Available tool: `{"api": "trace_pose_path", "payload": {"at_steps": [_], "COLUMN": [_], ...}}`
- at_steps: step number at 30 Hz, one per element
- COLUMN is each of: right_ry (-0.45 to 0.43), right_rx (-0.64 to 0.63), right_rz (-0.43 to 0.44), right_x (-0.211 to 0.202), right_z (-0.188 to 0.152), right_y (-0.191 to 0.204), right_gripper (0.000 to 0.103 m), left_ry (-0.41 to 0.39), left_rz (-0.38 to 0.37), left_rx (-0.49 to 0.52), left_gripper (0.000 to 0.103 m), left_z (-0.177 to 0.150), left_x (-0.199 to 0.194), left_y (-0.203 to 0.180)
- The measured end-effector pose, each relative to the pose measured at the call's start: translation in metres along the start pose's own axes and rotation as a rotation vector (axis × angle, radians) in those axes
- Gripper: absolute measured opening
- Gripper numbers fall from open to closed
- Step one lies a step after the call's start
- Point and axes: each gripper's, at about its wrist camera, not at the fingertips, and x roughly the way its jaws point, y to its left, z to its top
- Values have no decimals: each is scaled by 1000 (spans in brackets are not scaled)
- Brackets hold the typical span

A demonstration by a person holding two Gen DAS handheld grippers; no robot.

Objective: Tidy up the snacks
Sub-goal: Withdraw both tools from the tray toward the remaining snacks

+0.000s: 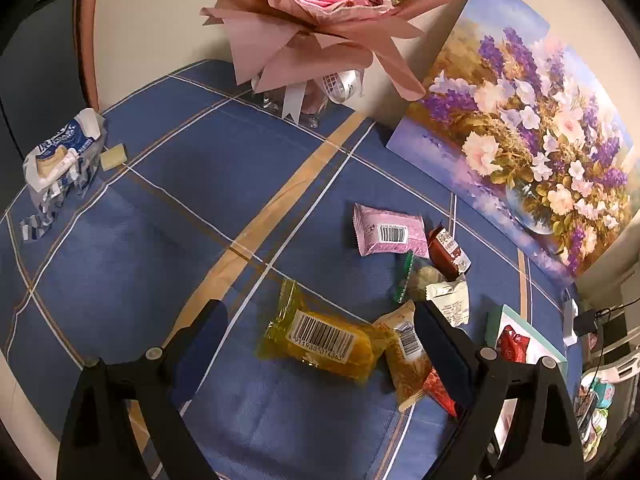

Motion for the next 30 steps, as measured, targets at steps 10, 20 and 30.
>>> {"api": "trace_pose_path", "payload": {"at_steps": [10,20,30], "right_ry": [26,122,125], "right_rx": [-29,-5,-26], "right_rz": [-18,-28,16], "right_x": [20,54,62], "right_z": [1,-7,-4], "right_y": [11,-6,0], "right_gripper": [98,90,82], "left_ry": [48,148,228], "left_rz": [-22,-56,-31], "left_rx": [2,16,23], "left_gripper": [95,95,95], "left_z": [4,-4,-15], "left_x": [20,50,76], "left_y": [6,1,-2]}}
